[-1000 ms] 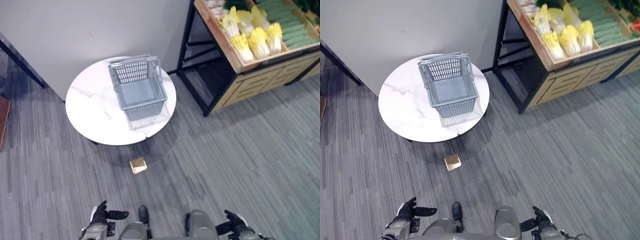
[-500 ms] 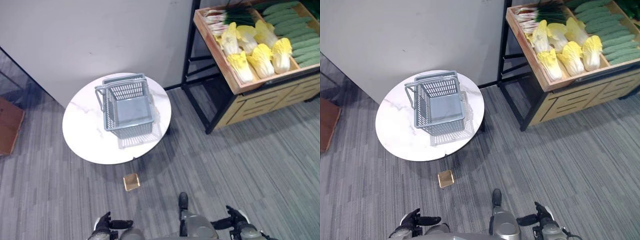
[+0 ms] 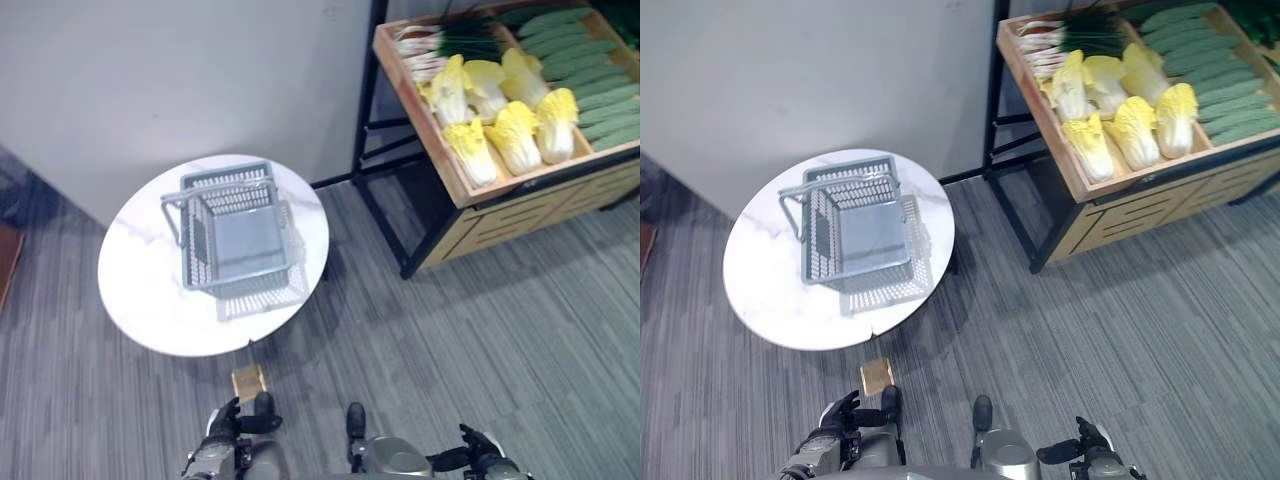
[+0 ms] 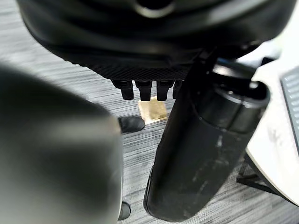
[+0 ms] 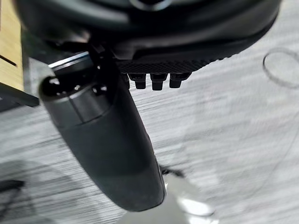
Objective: Get the vegetables into the basket
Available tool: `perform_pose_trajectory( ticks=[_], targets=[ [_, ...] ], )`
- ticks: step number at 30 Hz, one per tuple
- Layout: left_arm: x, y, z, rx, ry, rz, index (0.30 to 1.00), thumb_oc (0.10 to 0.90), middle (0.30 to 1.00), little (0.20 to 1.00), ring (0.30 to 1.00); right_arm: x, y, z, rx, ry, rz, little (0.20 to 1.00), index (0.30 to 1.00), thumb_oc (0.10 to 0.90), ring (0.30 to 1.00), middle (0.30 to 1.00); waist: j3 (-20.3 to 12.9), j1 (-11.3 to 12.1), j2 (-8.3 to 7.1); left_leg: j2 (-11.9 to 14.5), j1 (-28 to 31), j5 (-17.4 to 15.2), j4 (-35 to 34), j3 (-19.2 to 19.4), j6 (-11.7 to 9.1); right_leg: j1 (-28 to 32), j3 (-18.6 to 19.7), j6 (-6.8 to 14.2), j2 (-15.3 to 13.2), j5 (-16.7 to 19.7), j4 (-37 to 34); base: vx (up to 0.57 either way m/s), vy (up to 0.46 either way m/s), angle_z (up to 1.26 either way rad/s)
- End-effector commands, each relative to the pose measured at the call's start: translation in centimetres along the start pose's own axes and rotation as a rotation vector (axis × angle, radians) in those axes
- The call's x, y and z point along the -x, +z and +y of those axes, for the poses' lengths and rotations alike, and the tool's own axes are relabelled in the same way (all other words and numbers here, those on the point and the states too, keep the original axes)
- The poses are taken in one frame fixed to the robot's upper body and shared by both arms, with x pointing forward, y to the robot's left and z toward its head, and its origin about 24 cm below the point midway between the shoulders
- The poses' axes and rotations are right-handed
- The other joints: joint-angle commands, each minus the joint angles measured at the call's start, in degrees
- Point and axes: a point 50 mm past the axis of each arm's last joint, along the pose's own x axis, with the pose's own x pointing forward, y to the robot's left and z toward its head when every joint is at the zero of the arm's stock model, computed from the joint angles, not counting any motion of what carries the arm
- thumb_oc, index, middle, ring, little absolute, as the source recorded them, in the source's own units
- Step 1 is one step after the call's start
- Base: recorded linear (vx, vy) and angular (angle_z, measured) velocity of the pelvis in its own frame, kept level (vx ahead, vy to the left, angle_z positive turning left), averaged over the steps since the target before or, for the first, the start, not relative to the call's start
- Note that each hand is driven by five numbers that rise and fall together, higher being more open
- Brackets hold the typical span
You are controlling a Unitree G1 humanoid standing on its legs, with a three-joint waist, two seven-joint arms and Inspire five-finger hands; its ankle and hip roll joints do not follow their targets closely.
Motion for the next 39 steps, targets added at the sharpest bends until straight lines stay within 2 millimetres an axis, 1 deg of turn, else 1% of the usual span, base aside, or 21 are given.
perform_pose_trajectory(
  ticks=[1,4,7,10,12,13,15,16,17,18,20,21,24,25,27,28,29,33,34,36,39],
  targets=[
    [-0.1,0.1,2.4,-0.086,0.062,-0.016,1.000,0.900,1.000,1.000,1.000,0.0,0.4,1.2,0.008,0.031,-0.020,1.000,1.000,0.900,1.000,1.000,0.0,1.4,-2.52,-2.7,1.1,-6.2,0.3,2.1,1.9,-3.3,2.2,8.5,-8.9,-0.9,4.2,0.04,0.203,-0.13],
    [-0.2,0.4,3.2,-0.089,0.091,-0.017,1.000,0.900,1.000,1.000,1.000,0.0,0.5,1.8,0.019,0.039,-0.018,1.000,1.000,0.900,1.000,1.000,-0.2,1.5,-3.42,-3.1,1.1,-7.2,0.2,3.2,2.4,-4.0,3.1,9.5,-9.6,0.3,3.2,0.02,0.138,-0.07],
    [-0.2,0.3,3.3,-0.076,0.096,-0.015,1.000,0.900,1.000,1.000,1.000,-0.1,0.6,1.5,-0.001,0.023,-0.018,1.000,1.000,0.900,1.000,1.000,-0.3,1.5,-3.61,-3.2,1.0,-7.4,0.2,3.3,2.5,-4.0,3.2,10.0,-10.1,1.0,2.4,0.02,0.065,-0.03],
    [0.0,-0.4,4.0,-0.068,0.135,0.009,1.000,0.900,1.000,1.000,1.000,-0.2,2.2,-0.8,-0.104,-0.104,-0.080,1.000,1.000,0.900,1.000,1.000,-0.9,1.3,-4.02,-3.3,1.3,-8.1,0.2,3.9,2.5,-3.6,3.5,10.6,-10.6,1.8,0.7,0.03,0.052,-0.03],
    [0.1,-0.8,4.2,-0.062,0.156,0.017,1.000,0.900,1.000,1.000,1.000,0.0,5.6,-2.9,-0.139,-0.192,-0.221,1.000,1.000,0.900,1.000,1.000,-1.1,1.2,-4.21,-3.3,1.4,-8.3,0.2,4.2,2.5,-3.5,3.7,11.0,-10.7,2.1,0.3,0.01,0.026,-0.05],
    [0.1,-0.8,4.2,-0.062,0.156,0.017,1.000,0.900,1.000,1.000,1.000,0.0,5.5,-2.9,-0.139,-0.193,-0.221,1.000,1.000,0.900,1.000,1.000,-1.1,1.2,-4.20,-3.3,1.5,-8.3,0.2,4.2,2.5,-3.5,3.7,11.0,-10.7,2.1,0.3,0.00,0.026,-0.07],
    [0.2,-1.2,4.5,-0.063,0.168,0.024,1.000,0.900,1.000,1.000,1.000,1.0,9.4,-4.7,-0.066,-0.253,-0.409,1.000,1.000,0.900,1.000,1.000,-1.1,1.1,-4.51,-3.3,1.6,-8.4,0.2,4.3,2.5,-3.4,4.0,11.2,-10.9,2.3,0.1,-0.01,0.027,-0.09],
    [0.2,-1.3,4.6,-0.051,0.172,0.022,1.000,0.900,1.000,1.000,1.000,2.0,11.8,-5.6,0.036,-0.277,-0.530,1.000,1.000,0.900,1.000,1.000,-1.1,1.1,-4.67,-3.3,1.7,-8.3,0.2,4.4,2.4,-3.4,4.0,11.3,-10.9,2.4,0.1,-0.03,0.016,-0.08],
    [0.2,-0.9,4.7,-0.043,0.166,-0.004,1.000,0.900,1.000,1.000,1.000,4.6,15.4,-7.5,0.344,-0.352,-0.728,1.000,1.000,0.900,1.000,1.000,-1.1,1.1,-4.95,-3.2,1.6,-8.4,0.2,4.1,2.3,-3.4,3.8,11.3,-10.9,2.5,0.1,-0.02,0.011,-0.08],
    [0.2,-0.9,4.9,-0.042,0.164,-0.007,1.000,0.900,1.000,1.000,1.000,6.4,17.4,-8.3,0.474,-0.394,-0.832,1.000,1.000,0.900,1.000,1.000,-1.0,1.1,-5.08,-3.1,1.8,-8.6,0.2,4.1,2.2,-3.1,3.6,11.4,-10.9,2.4,0.0,-0.02,0.001,-0.09],
    [0.2,-0.6,5.1,-0.048,0.166,-0.019,1.000,0.900,1.000,1.000,1.000,10.2,21.1,-9.4,0.654,-0.498,-1.030,1.000,1.000,0.900,1.000,1.000,-1.2,1.4,-5.30,-2.9,1.7,-8.6,0.2,4.0,2.0,-3.0,3.2,11.5,-10.9,2.3,-0.1,0.00,-0.002,-0.02],
    [0.1,-0.4,5.0,-0.051,0.162,-0.022,1.000,0.900,1.000,1.000,1.000,10.9,21.8,-9.6,0.672,-0.529,-1.063,1.000,1.000,0.900,1.000,1.000,-1.4,1.5,-5.36,-2.8,1.4,-8.4,0.2,3.8,1.9,-3.3,3.0,11.4,-11.0,2.3,-0.1,0.00,-0.017,0.07],
    [0.0,0.0,5.0,-0.056,0.168,-0.027,1.000,0.900,1.000,1.000,1.000,15.5,26.2,-8.7,0.738,-0.591,-1.314,1.000,1.000,0.900,1.000,1.000,-1.8,2.5,-5.45,-2.6,1.2,-8.3,0.2,3.4,1.5,-3.0,2.3,11.4,-11.0,2.1,-0.1,0.00,-0.020,0.14],
    [0.0,0.1,4.9,-0.054,0.167,-0.029,1.000,0.900,1.000,1.000,1.000,16.5,27.1,-8.2,0.738,-0.592,-1.370,1.000,1.000,0.900,1.000,1.000,-1.8,2.7,-5.45,-2.6,1.2,-8.2,0.2,3.3,1.4,-2.9,2.1,11.4,-11.0,2.1,-0.1,0.00,-0.020,0.10],
    [0.0,0.5,4.6,-0.072,0.158,-0.051,1.000,0.900,1.000,1.000,1.000,20.2,29.9,-6.0,0.773,-0.567,-1.572,1.000,1.000,0.900,1.000,1.000,-1.8,3.9,-5.45,-2.4,1.0,-8.0,0.2,3.0,1.2,-2.9,1.8,11.3,-10.9,2.0,-0.1,-0.01,-0.023,0.10],
    [0.0,0.9,4.4,-0.085,0.151,-0.068,1.000,0.900,1.000,1.000,1.000,22.2,31.8,-4.3,0.749,-0.520,-1.687,1.000,1.000,0.900,1.000,1.000,-1.5,4.8,-5.46,-2.3,0.7,-7.8,0.2,2.7,1.1,-2.9,1.4,11.2,-10.8,1.9,-0.1,-0.04,-0.033,0.08],
    [-0.1,1.1,4.3,-0.099,0.145,-0.074,1.000,0.900,1.000,1.000,1.000,23.4,33.1,-3.1,0.733,-0.483,-1.745,1.000,1.000,0.900,1.000,1.000,-1.4,5.5,-5.47,-2.2,0.4,-7.6,0.2,2.5,0.9,-3.0,1.2,11.1,-10.7,1.9,-0.1,-0.04,-0.033,0.10],
    [-0.2,2.4,3.8,-0.092,0.137,-0.122,1.000,0.900,1.000,1.000,1.000,26.6,37.6,-0.4,0.628,-0.387,-1.860,1.000,1.000,0.900,1.000,1.000,0.1,7.3,-5.75,-1.9,-1.1,-6.7,0.2,1.6,0.6,-3.5,0.4,10.8,-10.5,2.1,-0.1,-0.05,-0.026,0.15],
    [-0.2,2.4,3.8,-0.091,0.137,-0.122,1.000,0.900,1.000,1.000,1.000,26.6,37.6,-0.4,0.628,-0.387,-1.861,1.000,1.000,0.900,1.000,1.000,0.1,7.3,-5.74,-1.9,-1.1,-6.7,0.2,1.5,0.6,-3.5,0.4,10.8,-10.5,2.1,-0.1,-0.07,-0.021,0.16],
    [-0.4,4.5,3.8,-0.055,0.149,-0.183,1.000,0.900,1.000,1.000,1.000,29.2,41.3,-0.1,0.540,-0.417,-1.881,1.000,1.000,0.900,1.000,1.000,1.5,8.8,-6.05,-1.7,-3.2,-5.7,0.2,0.5,0.3,-5.0,0.0,10.5,-10.2,2.6,-0.1,-0.09,-0.031,0.35],
    [-0.4,5.5,3.8,-0.055,0.156,-0.214,1.000,0.900,1.000,1.000,1.000,30.6,43.1,0.5,0.487,-0.420,-1.884,1.000,1.000,0.900,1.000,1.000,2.3,9.9,-6.10,-1.6,-4.9,-5.0,0.2,-0.4,0.1,-6.1,-0.4,10.4,-10.1,2.7,-0.1,-0.04,-0.019,0.20]
  ],
)
